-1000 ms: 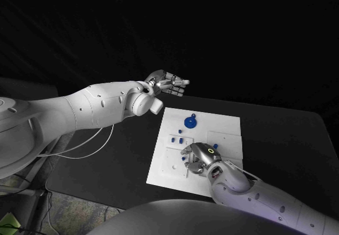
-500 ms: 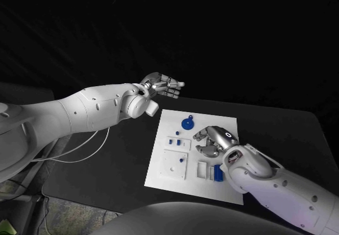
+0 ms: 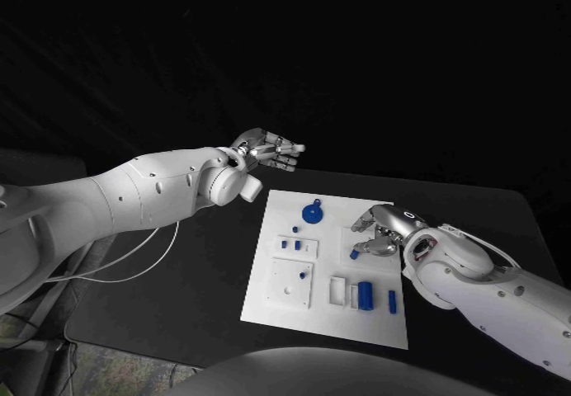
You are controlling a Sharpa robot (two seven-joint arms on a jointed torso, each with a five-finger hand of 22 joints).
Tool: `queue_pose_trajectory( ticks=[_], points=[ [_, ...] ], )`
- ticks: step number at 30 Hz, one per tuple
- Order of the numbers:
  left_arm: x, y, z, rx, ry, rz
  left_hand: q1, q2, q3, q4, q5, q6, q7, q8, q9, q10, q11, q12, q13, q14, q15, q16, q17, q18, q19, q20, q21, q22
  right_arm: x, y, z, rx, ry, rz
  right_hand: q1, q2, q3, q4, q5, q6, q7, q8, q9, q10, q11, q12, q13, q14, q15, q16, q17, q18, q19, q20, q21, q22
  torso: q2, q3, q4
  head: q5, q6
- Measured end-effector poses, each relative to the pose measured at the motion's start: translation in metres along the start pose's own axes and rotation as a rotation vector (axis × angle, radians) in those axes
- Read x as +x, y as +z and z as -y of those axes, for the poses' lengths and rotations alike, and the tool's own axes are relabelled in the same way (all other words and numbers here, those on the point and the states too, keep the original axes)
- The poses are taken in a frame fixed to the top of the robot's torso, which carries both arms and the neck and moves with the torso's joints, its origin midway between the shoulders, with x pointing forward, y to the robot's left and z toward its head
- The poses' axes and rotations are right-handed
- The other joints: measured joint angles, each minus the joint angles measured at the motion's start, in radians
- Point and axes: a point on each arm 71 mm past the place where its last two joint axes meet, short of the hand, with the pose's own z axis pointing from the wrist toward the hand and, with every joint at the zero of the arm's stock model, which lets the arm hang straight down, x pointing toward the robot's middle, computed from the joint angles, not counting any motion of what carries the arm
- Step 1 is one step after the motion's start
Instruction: Assemble the parts on the task board
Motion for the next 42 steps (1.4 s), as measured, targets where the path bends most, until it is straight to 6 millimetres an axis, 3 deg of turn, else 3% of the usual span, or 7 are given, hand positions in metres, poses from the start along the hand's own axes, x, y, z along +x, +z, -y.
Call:
queue_pose_trajectory(
  ticks=[3, 6, 10, 16, 18, 27, 42],
  points=[
    [0.0, 0.0, 0.0, 0.0, 0.001, 0.0, 0.0, 0.0, 0.0, 0.0, 0.0, 0.0, 0.0, 0.0, 0.0, 0.0, 0.0, 0.0, 0.0, 0.0, 0.0, 0.0, 0.0, 0.0, 0.0, 0.0, 0.0, 0.0, 0.002, 0.001, 0.006, 0.016, -0.019, -0.029, 0.024, -0.006, -0.044, 0.03, -0.033, -0.039, -0.011, 0.0, 0.0, -0.028, 0.004, 0.0, 0.0, 0.0, 0.007, -0.006, -0.004, -0.001, 0.001, 0.001, -0.016, -0.012, 0.0, 0.0006, 0.0007, 0.0, 0.001],
    [0.001, 0.0, -0.001, 0.0, 0.001, -0.001, 0.0, 0.0, 0.0, 0.0, 0.0, 0.0, 0.0, 0.0, 0.0, 0.0, 0.0, 0.0, 0.0, 0.0, 0.0, 0.0, 0.0, 0.0, 0.0, 0.0, 0.0, 0.0, 0.006, 0.003, 0.01, 0.026, -0.035, -0.058, 0.062, -0.014, -0.077, 0.084, -0.057, -0.051, -0.014, 0.0, 0.0, -0.031, 0.008, 0.0, 0.0, 0.0, 0.01, -0.006, -0.011, -0.001, 0.005, 0.005, -0.032, -0.031, 0.001, 0.0006, 0.0013, 0.0, 0.001],
    [0.001, 0.0, -0.001, -0.001, 0.001, -0.002, 0.0, 0.0, 0.0, 0.0, 0.0, 0.0, 0.0, 0.0, 0.0, 0.0, 0.0, 0.0, 0.0, 0.0, 0.0, 0.0, 0.0, 0.0, 0.0, 0.0, 0.0, 0.0, 0.012, 0.006, 0.009, 0.029, -0.05, -0.085, 0.061, -0.014, -0.078, 0.092, -0.065, -0.051, -0.014, 0.0, 0.0, -0.031, 0.008, 0.0, 0.0, 0.0, 0.01, -0.006, -0.011, -0.002, 0.005, 0.006, -0.032, -0.034, 0.001, 0.0006, 0.0025, 0.001, -0.001],
    [0.001, 0.0, -0.001, -0.001, 0.001, -0.002, 0.0, 0.0, 0.0, 0.0, 0.0, 0.0, 0.0, 0.0, 0.0, 0.0, 0.0, 0.0, 0.0, 0.0, 0.0, 0.0, 0.0, 0.0, 0.0, 0.0, 0.0, 0.0, 0.022, 0.008, 0.009, 0.028, -0.066, -0.108, 0.058, 0.0, -0.013, 0.061, -0.101, -0.05, -0.013, 0.0, 0.0, -0.003, -0.001, 0.0, 0.0, 0.0, 0.01, -0.006, -0.01, -0.002, 0.005, 0.006, -0.032, -0.032, 0.001, -0.0003, 0.003, -0.003, -0.005],
    [0.001, 0.0, -0.001, -0.001, 0.001, -0.003, 0.0, 0.0, 0.0, 0.0, 0.0, 0.0, 0.0, 0.0, 0.0, 0.0, 0.0, 0.0, 0.0, 0.0, 0.0, 0.0, 0.0, 0.0, 0.0, 0.0, 0.0, 0.0, 0.025, 0.009, 0.009, 0.026, -0.068, -0.112, 0.049, 0.009, 0.021, 0.046, -0.107, -0.041, -0.004, 0.0, -0.001, 0.009, -0.004, 0.0, 0.0, 0.0, 0.01, -0.006, -0.008, -0.003, 0.005, 0.006, -0.032, -0.025, 0.001, -0.0007, 0.0029, -0.003, -0.005],
    [0.002, 0.0, -0.001, -0.001, 0.0, -0.005, 0.0, 0.0, 0.0, 0.0, 0.0, 0.0, 0.0, 0.0, 0.0, 0.0, 0.0, 0.0, 0.0, 0.0, 0.0, 0.0, 0.0, 0.0, 0.0, 0.0, 0.0, 0.0, 0.036, 0.011, 0.005, 0.012, -0.078, -0.132, -0.025, 0.014, 0.208, 0.001, -0.127, 0.057, 0.019, 0.0, -0.001, 0.112, -0.027, 0.0, 0.0, 0.012, -0.001, 0.004, 0.004, -0.008, 0.007, -0.007, -0.014, 0.011, 0.001, -0.0007, 0.0032, -0.004, -0.008],
    [0.003, 0.001, -0.001, -0.002, -0.001, -0.011, 0.0, 0.0, 0.0, 0.0, 0.0, 0.0, 0.0, 0.0, 0.0, 0.0, 0.0, 0.0, 0.0, 0.0, 0.0, 0.0, 0.0, 0.0, 0.0, 0.0, 0.0, 0.0, 0.043, 0.015, -0.001, -0.001, -0.073, -0.111, -0.047, 0.028, 0.26, 0.003, -0.149, 0.083, 0.016, -0.001, -0.001, 0.147, -0.037, -0.001, 0.001, 0.018, -0.008, 0.004, 0.012, -0.01, 0.007, -0.014, -0.01, 0.032, 0.001, -0.001, 0.0027, -0.001, -0.01]
  ],
)
